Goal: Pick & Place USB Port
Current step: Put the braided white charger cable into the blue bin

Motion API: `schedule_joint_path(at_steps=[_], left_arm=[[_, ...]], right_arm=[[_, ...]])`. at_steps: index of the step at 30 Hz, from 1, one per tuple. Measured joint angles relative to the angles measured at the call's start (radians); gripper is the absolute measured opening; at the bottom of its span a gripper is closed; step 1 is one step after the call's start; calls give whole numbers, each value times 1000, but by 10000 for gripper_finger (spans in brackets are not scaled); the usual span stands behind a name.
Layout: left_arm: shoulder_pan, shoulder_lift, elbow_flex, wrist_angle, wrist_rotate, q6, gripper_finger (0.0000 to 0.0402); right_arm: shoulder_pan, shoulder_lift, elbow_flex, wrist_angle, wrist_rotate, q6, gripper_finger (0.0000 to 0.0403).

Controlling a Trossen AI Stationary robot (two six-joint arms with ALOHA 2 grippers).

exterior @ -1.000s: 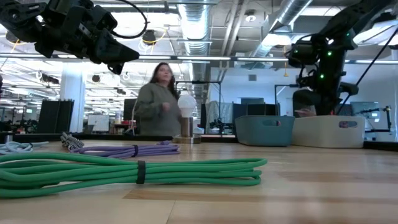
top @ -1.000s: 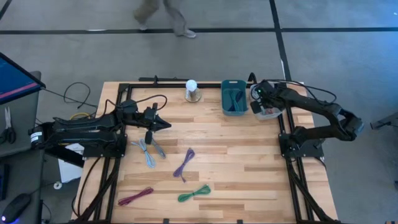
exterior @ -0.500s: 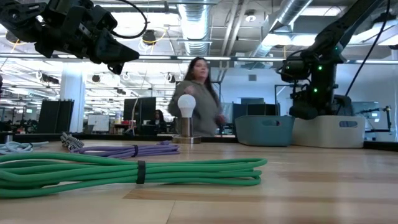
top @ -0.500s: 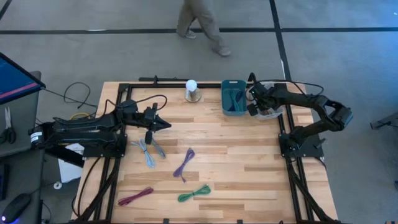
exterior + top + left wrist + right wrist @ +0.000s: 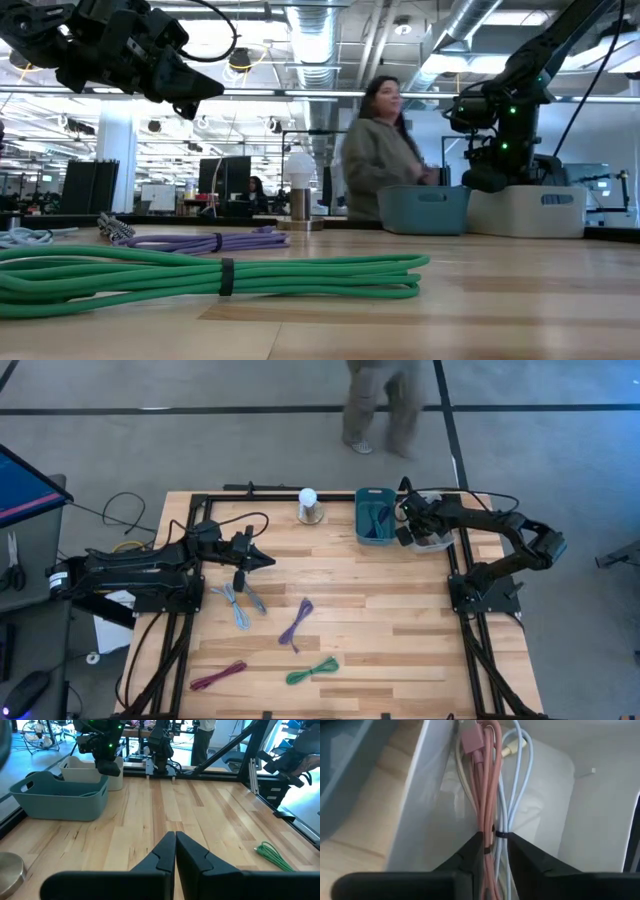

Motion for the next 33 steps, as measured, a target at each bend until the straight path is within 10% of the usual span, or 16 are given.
schedule_joint_path(at_steps=[33], left_arm=[[0,0,0,0,0,0,12]], right_arm=[[43,-184,131,-212,-36,-14,87]])
